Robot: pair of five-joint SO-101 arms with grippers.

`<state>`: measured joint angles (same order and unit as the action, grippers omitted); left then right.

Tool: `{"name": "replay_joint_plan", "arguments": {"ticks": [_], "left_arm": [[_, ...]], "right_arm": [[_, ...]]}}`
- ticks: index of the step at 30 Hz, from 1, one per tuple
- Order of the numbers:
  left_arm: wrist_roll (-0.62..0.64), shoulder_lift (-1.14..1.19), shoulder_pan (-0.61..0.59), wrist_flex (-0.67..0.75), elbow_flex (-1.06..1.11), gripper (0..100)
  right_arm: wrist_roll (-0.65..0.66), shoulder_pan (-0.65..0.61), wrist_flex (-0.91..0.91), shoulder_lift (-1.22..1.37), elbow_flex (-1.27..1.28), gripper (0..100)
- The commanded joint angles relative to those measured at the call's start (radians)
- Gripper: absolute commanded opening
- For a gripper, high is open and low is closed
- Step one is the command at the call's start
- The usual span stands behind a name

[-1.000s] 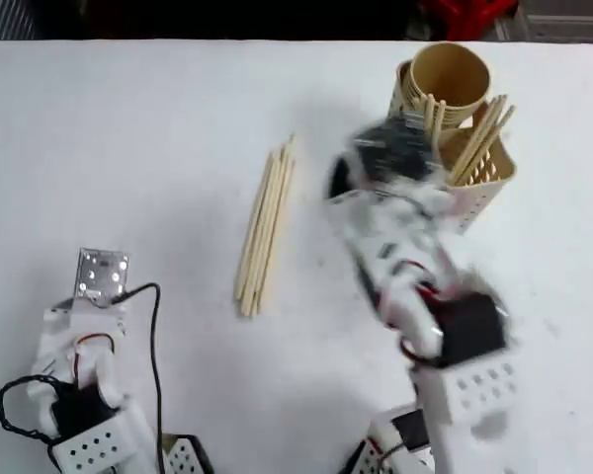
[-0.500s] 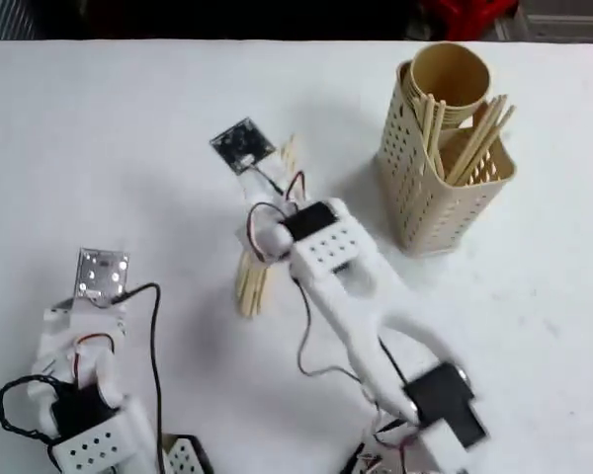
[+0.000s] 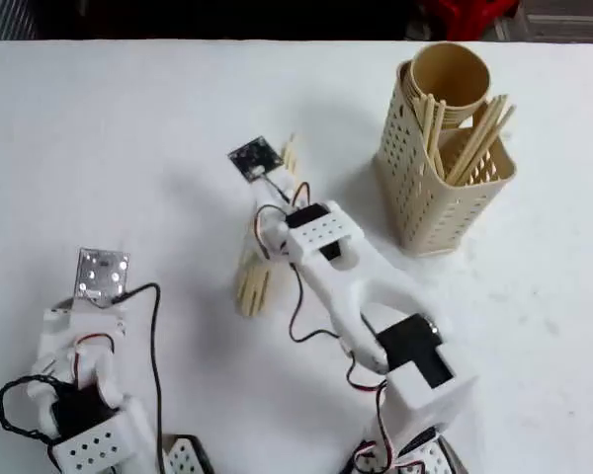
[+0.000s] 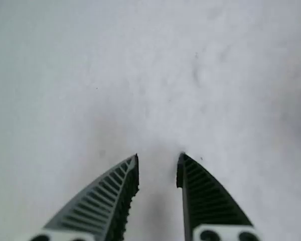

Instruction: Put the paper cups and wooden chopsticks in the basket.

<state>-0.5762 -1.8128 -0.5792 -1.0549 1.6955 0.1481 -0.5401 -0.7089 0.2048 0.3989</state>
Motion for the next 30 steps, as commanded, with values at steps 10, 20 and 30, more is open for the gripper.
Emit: {"name": "replay_joint_plan", "arguments": {"ticks": [10,20,30], "left_arm": [[-0.005,-0.007,-0.007,-0.003,-0.003,14],[-0.005,-0.007,-0.007,-0.003,-0.003,14],[-0.005,-0.007,-0.007,-0.003,-0.003,14]], "right_arm": [[-0.009,0.076,-0.008,0.005,-0.043,20.7],[-0.018,0.131,-0.054,0.007,-0.048,2.8],[-0.094,0.110,-0.125,-0.039,-0.091,16.3]]}}
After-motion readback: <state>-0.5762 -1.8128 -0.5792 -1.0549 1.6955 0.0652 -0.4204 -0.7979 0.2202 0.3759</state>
